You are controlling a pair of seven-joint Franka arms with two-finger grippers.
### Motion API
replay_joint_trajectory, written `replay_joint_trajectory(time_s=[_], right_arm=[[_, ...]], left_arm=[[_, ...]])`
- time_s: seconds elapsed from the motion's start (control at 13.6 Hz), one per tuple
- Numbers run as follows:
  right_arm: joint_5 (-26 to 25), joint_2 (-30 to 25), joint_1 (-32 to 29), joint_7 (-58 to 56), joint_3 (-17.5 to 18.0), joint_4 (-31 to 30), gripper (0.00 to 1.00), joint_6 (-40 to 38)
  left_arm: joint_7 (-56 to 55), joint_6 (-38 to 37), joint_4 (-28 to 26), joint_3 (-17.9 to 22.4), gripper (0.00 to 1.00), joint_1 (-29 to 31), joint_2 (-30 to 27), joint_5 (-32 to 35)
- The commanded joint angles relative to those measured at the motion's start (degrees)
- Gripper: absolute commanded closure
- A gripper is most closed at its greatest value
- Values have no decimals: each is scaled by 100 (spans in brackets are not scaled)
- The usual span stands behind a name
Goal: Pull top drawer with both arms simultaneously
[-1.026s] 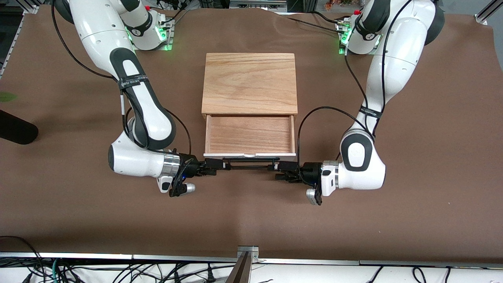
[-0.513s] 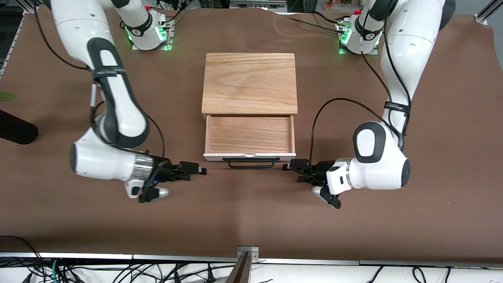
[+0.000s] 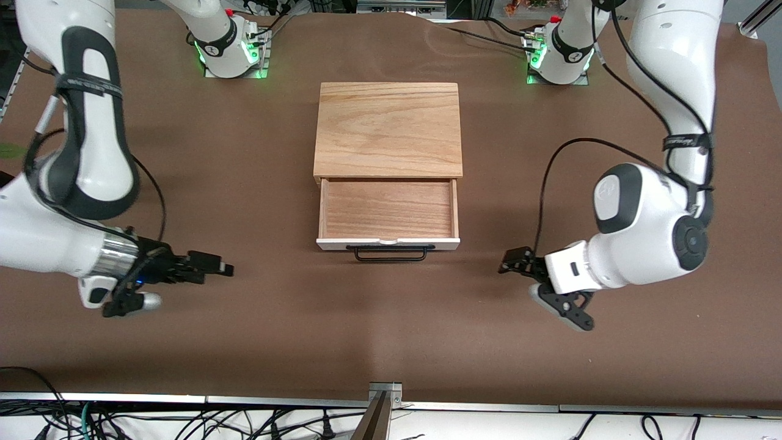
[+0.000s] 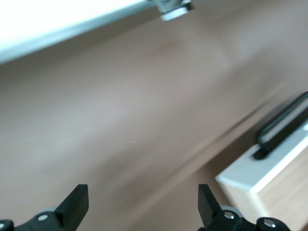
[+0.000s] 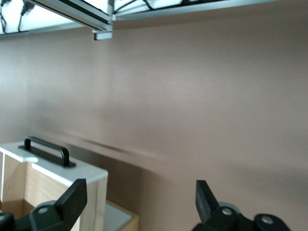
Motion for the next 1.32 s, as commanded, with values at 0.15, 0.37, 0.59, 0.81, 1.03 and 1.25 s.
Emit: replay_joint_trajectory(time_s=[0.15,0.37,0.59,0.81,1.03,1.25], right_arm=[[-1031,-591,39,71,-441,-53,0,-811],[-1718,-785,39,97,-441,-53,0,-943],[-2403,-1205,31,473,-353,-359,0,-874],[-3632,-2127,-1044,1307,1186,-1263,0,-497],[-3978,-2997,-1481,1758,1800,-2317,0,65],[-3969,-3517,-1481,1689,1792,-2970,0,234]], left_arm=[[8,-86,-267,255,0,-13,-912,1640],[-96,-645,-338,290,0,127,-1334,2039],[-947,-1314,-346,334,0,312,-1668,2013],[-1607,-1859,-364,334,0,383,-1949,1995],[-2284,-2063,-828,325,0,383,-2309,1995],[-2452,-2072,-1049,299,0,339,-2539,2030]])
